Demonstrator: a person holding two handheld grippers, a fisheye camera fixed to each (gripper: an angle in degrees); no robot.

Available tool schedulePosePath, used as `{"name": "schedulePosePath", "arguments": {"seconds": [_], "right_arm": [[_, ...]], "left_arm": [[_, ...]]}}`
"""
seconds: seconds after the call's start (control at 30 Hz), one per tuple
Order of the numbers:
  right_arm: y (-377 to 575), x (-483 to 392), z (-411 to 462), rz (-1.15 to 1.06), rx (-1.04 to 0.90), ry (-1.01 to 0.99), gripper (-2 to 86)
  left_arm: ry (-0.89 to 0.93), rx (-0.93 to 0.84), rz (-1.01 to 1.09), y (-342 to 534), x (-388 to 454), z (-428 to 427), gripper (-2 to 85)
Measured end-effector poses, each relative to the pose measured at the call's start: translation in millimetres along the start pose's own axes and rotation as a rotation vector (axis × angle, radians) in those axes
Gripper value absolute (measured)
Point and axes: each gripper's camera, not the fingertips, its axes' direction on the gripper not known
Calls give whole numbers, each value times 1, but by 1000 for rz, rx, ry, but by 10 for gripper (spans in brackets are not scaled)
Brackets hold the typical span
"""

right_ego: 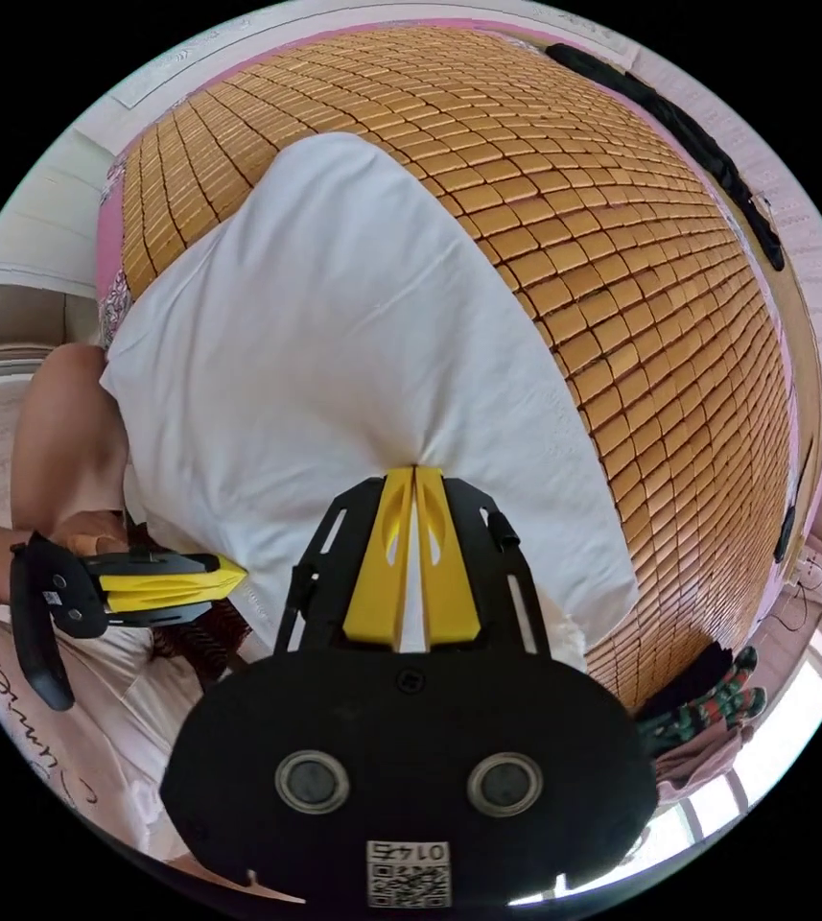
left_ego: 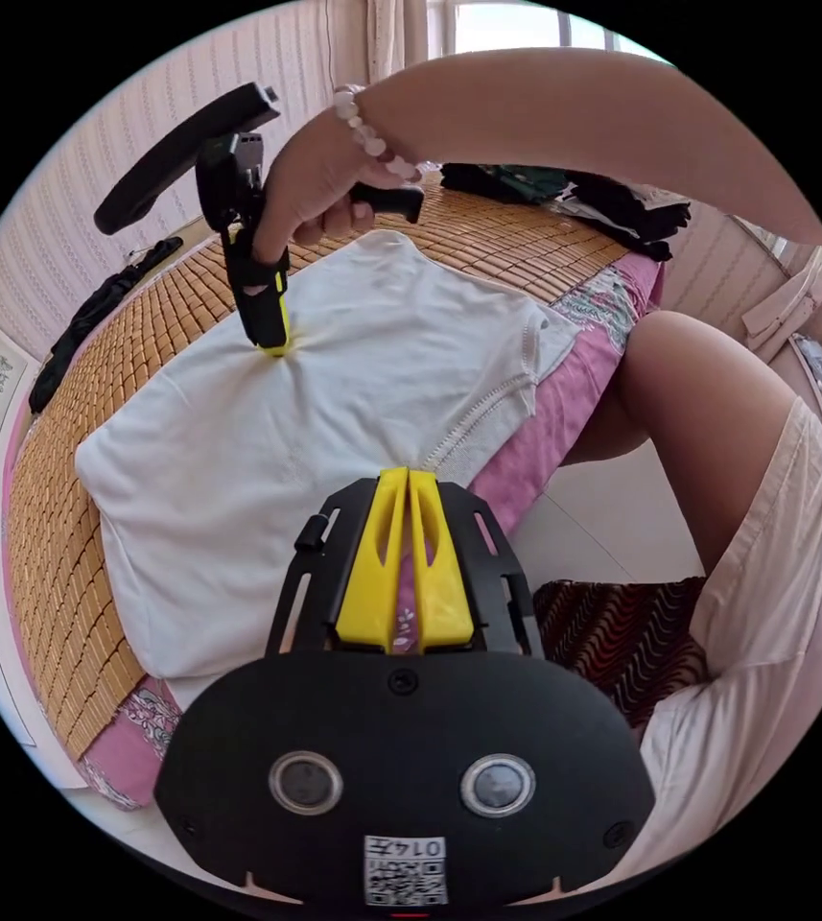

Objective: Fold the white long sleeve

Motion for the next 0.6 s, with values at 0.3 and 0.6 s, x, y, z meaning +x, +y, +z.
{"name": "schedulePosePath", "arguments": {"seconds": [0.3,0.6], "right_arm": [[-68,27,-8,-11,-155,28,-5],[-89,32,-2,-106,-399,1,-5]], "left_arm": [[34,26,-44,1,11,-15,-10],[47,20,-60,-6,23,-26,-10]]}}
